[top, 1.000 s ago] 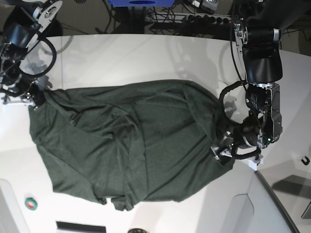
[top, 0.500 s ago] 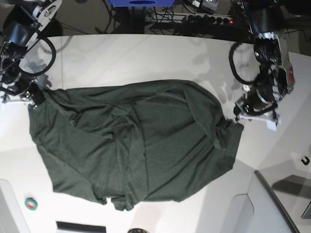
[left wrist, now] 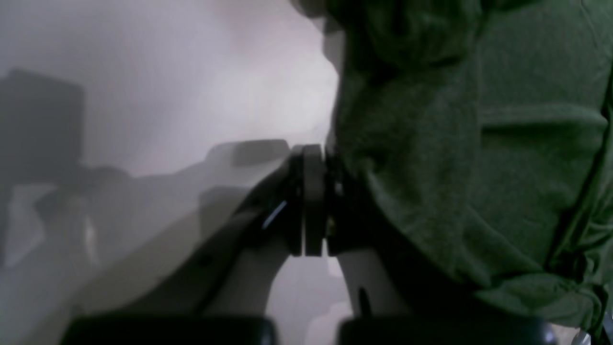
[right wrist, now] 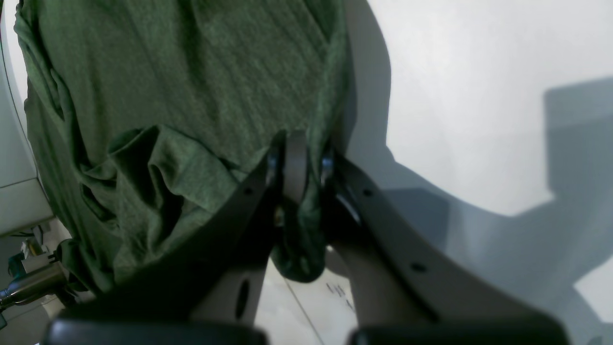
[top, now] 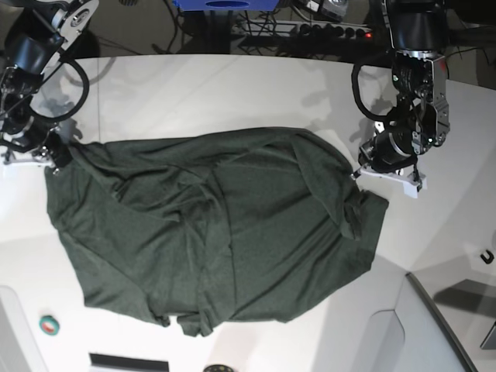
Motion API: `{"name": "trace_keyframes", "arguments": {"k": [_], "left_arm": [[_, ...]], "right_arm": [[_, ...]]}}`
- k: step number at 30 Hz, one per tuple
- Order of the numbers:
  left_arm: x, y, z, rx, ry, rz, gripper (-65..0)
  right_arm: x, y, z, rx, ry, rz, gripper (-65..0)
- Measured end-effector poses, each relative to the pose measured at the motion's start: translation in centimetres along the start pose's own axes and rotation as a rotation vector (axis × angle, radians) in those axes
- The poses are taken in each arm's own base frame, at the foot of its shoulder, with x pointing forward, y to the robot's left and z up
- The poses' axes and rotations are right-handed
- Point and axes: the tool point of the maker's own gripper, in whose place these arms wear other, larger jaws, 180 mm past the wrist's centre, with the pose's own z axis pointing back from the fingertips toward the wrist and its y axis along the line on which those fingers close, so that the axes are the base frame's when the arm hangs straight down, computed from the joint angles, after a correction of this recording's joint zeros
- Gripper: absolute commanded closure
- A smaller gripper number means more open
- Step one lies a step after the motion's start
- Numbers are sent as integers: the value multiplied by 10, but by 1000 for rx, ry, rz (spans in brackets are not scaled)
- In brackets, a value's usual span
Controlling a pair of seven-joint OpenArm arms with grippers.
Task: Layout the t-shirt on the table in an organized manner, then fold the t-shirt properly
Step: 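Release the shirt corner with the left gripper and move it inward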
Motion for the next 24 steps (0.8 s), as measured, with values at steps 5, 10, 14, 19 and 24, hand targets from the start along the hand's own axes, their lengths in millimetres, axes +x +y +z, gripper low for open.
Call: {"name": "trace_keyframes", "arguments": {"k": [5,10,14,19,24], "left_arm": [[3,13,-7,83,0,-63,-33],[1,15,-13,127,2,-99,-87],[9,16,-16,134,-51,-104,-86],[21,14,-24,138,-58,-88,-86],[22,11,-25,133,-57,-95,-86]], "right_arm": [[0,0,0,0,0,0,-3],[0,0,0,1,0,0,-3],[0,0,0,0,0,0,-2],[2,-1,1,-3,2,4,-2],[6,-6,4,-17,-1,11,-2]]}}
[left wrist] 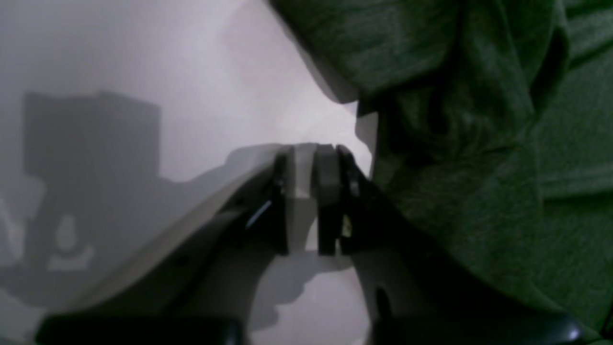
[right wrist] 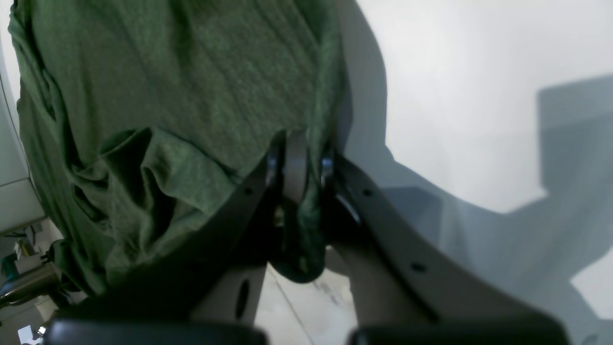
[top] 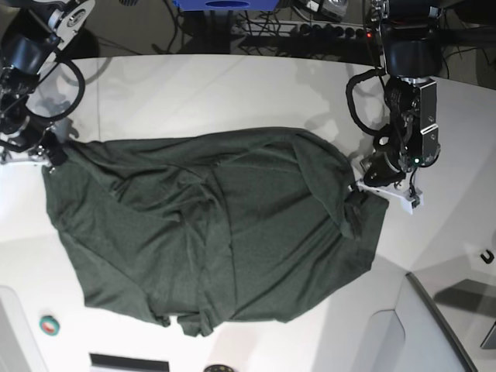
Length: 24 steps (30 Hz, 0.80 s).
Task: Layout the t-shirt on the table in an organized manner, then fold the t-shirt properly
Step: 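Release the shirt corner with the left gripper and move it inward, then lower the left gripper onto the shirt edge and grasp the fabric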
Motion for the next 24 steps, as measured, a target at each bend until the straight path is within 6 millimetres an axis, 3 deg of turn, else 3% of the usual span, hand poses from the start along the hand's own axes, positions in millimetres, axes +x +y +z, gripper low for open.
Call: {"name": "trace_keyframes", "arguments": {"k": [8,14,17,21,24], "left_arm": [[13,-5,0,47,-28,-81,-86],[24,-24,10,51,-94,-150,-84],[25,-21,8,72,-93,-166,-82],[29,-28,7,64,-96,-163,0],[34,-32,8,53,-107,-159,0]], "right_arm": [[0,0,0,0,-3,0,-2],[1,0,0,0,-3,1,-2],[1,0,0,0,-5,1,-2],[1,0,0,0,-5,1,-2],[1,0,0,0,-6,1,-2]]}}
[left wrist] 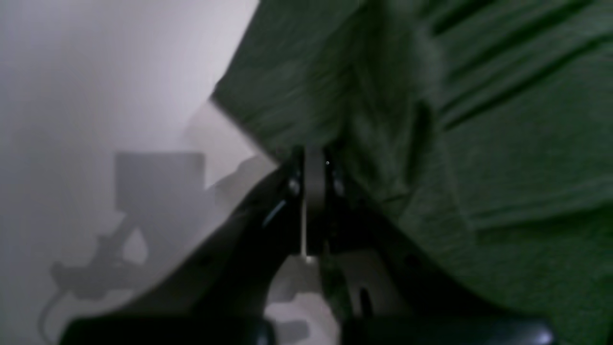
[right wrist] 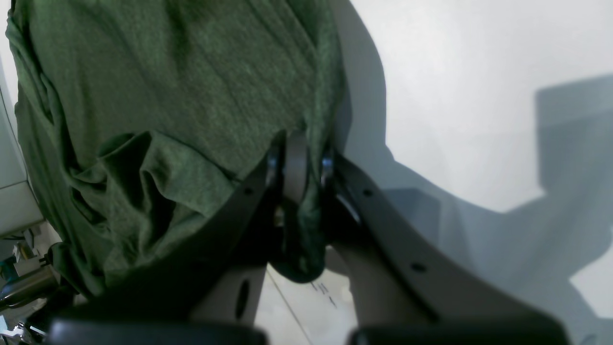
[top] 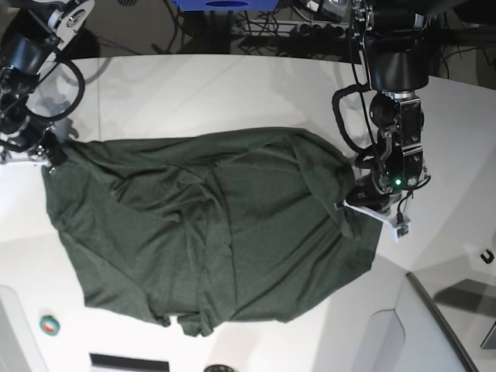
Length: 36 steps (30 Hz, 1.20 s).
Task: Layout the t-shirt on the table in an organized manner, then fold the t-shirt properly
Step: 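Lower the left gripper onto the shirt edge and grasp the fabric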
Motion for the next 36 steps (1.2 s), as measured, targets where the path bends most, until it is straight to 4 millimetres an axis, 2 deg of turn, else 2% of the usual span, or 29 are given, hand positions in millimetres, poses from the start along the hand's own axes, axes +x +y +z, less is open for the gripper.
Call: {"name": "trace_keyframes", "arguments": {"k": [10,14,18,23,27,32,36], "left_arm": [[1,1,0,3,-1,0,0],[-14,1,-9,12,48,-36,0],[-23,-16,-9,-17,71,-95,0],[0,-29,10,-54,-26,-106,0],[-18,-26,17,-51,52,-118,0],[-20,-21,28,-48,51,-124,0],[-24,-19,28,-46,60,-126,0]], "right_arm": [[0,0,0,-2,0,2,-2],[0,0,0,-2,1,1,-2],[0,-1,0,-2,0,1,-2],[0,-1,0,-2,-1,1,-2],[1,-1,0,-2,-2,-2,-2],[3,2,0,-1,-2,3,-2],[3,2,0,-1,-1,4,-2]]}}
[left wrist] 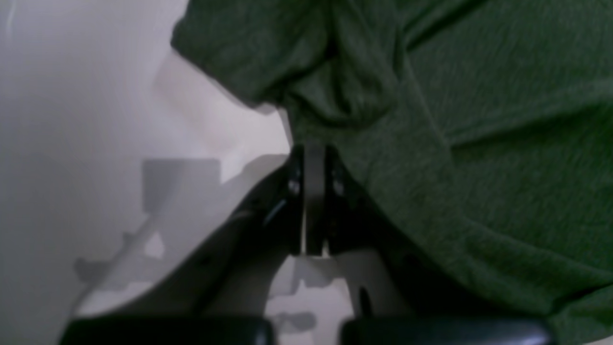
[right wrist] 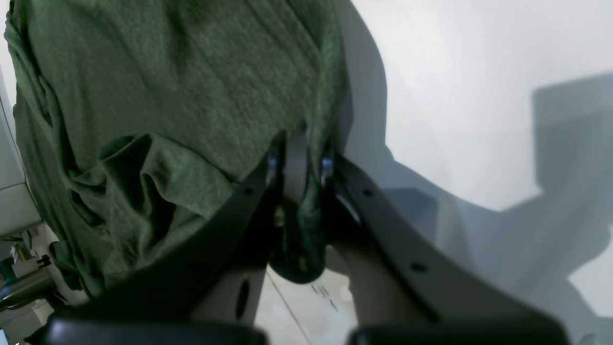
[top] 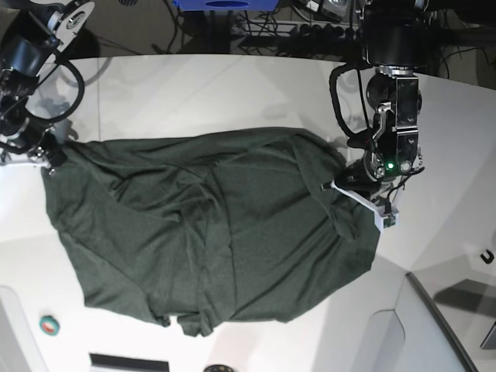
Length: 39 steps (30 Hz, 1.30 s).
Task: Layout the t-shirt on the table in an organized manner, then fold the t-shirt properly
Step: 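Lower the left gripper onto the shirt edge and grasp the fabric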
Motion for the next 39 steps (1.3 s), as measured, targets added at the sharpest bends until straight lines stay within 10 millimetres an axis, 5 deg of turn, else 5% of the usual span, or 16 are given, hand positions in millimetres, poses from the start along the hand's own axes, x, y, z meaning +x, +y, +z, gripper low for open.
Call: {"name": "trace_keyframes", "arguments": {"k": [7,11,20,36,39], "left_arm": [[6,11,1,94,-24,-93,0],[15,0,1,101,-42,-111,-128],[31,-29,-9,66,-47,-189,-140],[28,-19,-24,96,9,-193,-143],[17,-16,-29,101,43,-195,-191]], "right_arm": [[0,1,0,1,1,2,-2],[0,1,0,1,1,2,-2],[1,5,-3,6,1,5,-2],[1,7,-3,9,2,5,-2],[2,8,-4,7,2,8,-2]]}}
